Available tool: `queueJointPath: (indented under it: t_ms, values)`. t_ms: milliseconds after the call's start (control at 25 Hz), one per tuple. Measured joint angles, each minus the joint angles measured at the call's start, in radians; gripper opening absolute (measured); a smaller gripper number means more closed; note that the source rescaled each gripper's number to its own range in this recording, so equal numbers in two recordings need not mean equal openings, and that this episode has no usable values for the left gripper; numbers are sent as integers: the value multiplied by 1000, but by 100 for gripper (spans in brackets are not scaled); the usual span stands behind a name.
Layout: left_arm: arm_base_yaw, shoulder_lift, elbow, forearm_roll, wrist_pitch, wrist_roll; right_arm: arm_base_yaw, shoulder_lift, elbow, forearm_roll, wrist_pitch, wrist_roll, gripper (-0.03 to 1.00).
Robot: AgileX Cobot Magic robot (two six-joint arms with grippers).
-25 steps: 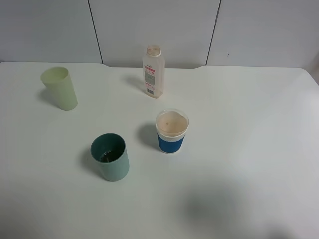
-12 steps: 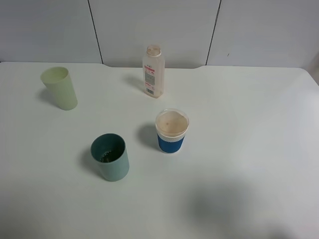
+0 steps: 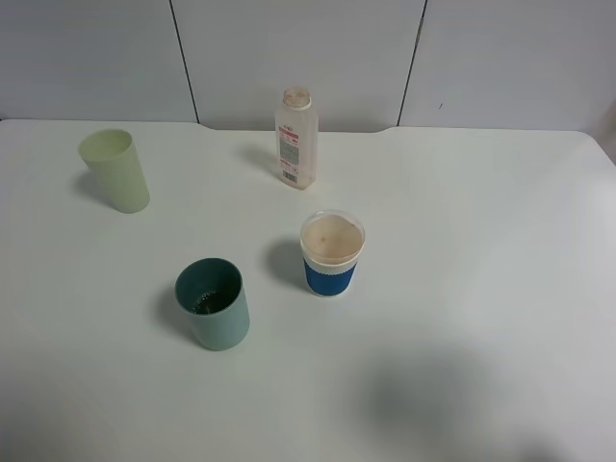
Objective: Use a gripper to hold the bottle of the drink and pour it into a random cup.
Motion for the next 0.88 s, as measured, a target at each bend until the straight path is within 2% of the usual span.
queueJointPath:
  t_ms: [320, 440, 760, 880]
  values:
    - [0, 0, 0, 0, 0, 0, -9, 0, 0, 0, 0, 6, 97]
    - [0, 0, 0, 0, 0, 0, -79, 0, 0, 0, 0, 6, 97]
    - [0, 0, 0, 0, 0, 0, -355, 0, 0, 0, 0, 6, 97]
    - [0, 0, 0, 0, 0, 0, -388, 0, 0, 0, 0, 6, 97]
